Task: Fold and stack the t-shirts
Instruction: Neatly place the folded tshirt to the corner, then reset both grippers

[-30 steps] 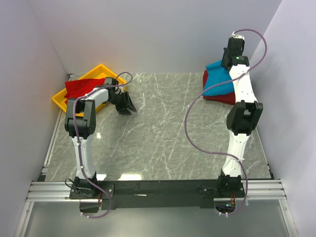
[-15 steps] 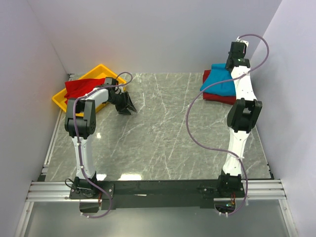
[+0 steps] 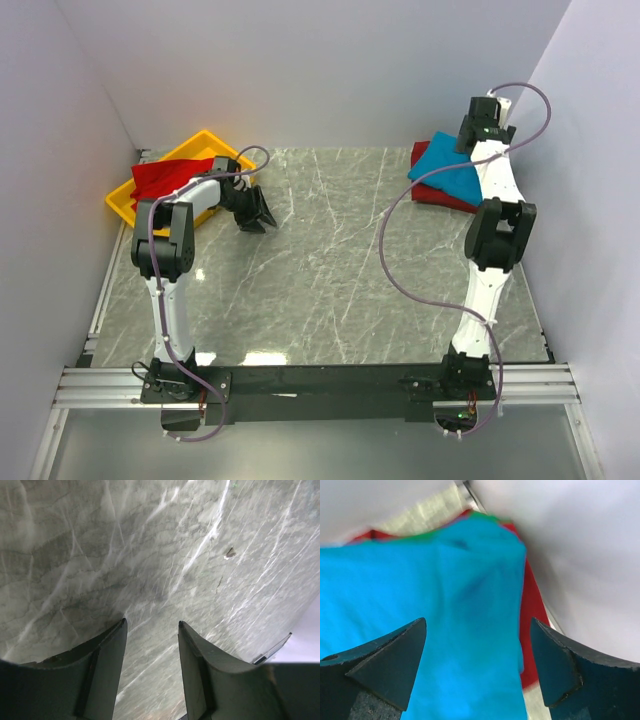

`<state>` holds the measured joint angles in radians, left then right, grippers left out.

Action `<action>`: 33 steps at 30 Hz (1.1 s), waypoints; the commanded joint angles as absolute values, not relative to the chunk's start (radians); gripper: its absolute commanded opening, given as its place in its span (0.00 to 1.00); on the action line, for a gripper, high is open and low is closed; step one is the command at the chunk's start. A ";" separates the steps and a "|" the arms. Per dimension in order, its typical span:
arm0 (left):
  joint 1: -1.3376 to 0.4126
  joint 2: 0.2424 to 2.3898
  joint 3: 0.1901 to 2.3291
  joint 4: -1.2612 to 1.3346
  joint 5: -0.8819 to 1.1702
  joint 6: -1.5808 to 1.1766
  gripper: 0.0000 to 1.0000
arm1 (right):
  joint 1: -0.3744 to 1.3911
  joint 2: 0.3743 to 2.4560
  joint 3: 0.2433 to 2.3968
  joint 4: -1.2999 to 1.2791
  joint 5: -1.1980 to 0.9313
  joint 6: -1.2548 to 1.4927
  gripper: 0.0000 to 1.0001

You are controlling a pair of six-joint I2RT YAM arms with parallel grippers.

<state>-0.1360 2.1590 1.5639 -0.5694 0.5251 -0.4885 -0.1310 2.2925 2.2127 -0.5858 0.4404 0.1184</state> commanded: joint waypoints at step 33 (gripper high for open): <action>-0.178 1.361 1.126 -0.425 0.206 -0.552 0.54 | 0.492 1.187 0.994 -0.402 0.261 0.607 0.93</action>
<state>-0.1719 1.4643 1.1793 -0.4911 0.2646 -0.5266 0.4377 1.2392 1.0447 -0.4210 0.3012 0.5014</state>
